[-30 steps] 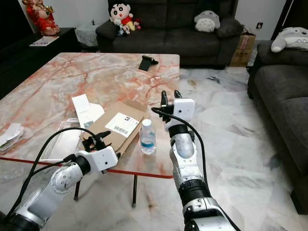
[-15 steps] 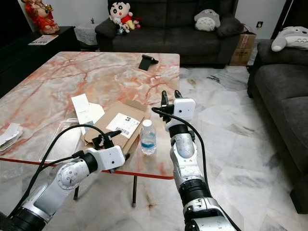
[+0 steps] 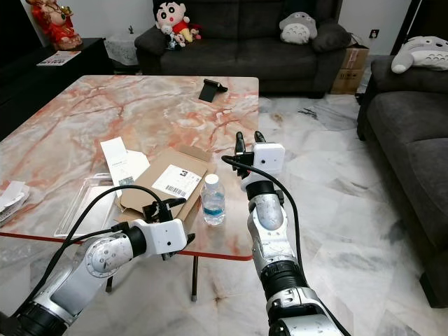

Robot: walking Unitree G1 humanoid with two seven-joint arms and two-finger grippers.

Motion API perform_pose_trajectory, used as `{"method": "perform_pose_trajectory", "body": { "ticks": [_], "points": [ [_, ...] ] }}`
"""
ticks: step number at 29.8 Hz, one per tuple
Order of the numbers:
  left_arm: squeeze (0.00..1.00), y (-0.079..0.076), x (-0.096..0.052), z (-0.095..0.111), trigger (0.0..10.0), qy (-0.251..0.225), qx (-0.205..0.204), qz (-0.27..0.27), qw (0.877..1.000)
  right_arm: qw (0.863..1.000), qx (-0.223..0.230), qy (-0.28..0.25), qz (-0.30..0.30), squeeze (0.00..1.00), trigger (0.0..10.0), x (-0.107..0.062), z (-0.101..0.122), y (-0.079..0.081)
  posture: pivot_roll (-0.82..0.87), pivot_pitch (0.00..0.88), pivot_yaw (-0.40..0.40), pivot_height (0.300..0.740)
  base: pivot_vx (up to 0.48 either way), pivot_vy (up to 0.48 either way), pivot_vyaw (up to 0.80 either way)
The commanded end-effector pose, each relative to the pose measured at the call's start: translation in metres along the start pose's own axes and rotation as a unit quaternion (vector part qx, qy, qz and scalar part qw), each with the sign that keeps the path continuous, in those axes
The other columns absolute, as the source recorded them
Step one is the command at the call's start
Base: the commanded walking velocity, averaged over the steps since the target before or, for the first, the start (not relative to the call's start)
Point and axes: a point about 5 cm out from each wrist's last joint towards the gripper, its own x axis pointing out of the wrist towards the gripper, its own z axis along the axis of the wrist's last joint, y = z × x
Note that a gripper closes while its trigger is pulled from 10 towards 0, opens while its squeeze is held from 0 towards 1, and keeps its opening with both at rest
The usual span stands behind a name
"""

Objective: Picking trash to rubbish bin

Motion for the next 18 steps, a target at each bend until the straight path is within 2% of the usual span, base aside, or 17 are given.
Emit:
{"method": "perform_pose_trajectory", "body": {
  "ticks": [1,10,15,18],
  "points": [
    [0.0,0.011,0.0,-0.005,10.0,0.022,0.013,0.021,0.999,1.0,0.003,-0.001,0.006,0.0,10.0,0.002,0.002,0.003,0.21,0.0,0.057,0.74,0.0,0.0,0.0],
    [0.0,0.021,0.001,-0.013,10.0,0.061,0.02,0.06,0.996,1.0,0.004,0.0,0.005,0.0,10.0,0.002,0.002,0.002,0.21,0.0,0.057,0.74,0.0,0.0,0.0],
    [0.0,0.021,0.001,-0.016,10.0,0.07,0.019,0.057,0.996,1.0,0.004,0.001,0.006,0.0,10.0,0.003,0.002,0.003,0.21,0.0,0.056,0.74,0.0,0.0,0.0],
    [0.0,0.017,0.002,-0.013,10.0,0.059,0.003,0.045,0.997,1.0,0.005,0.001,0.005,0.0,10.0,0.002,0.002,0.002,0.21,0.0,0.056,0.74,0.0,0.0,0.0]
  ]
}}
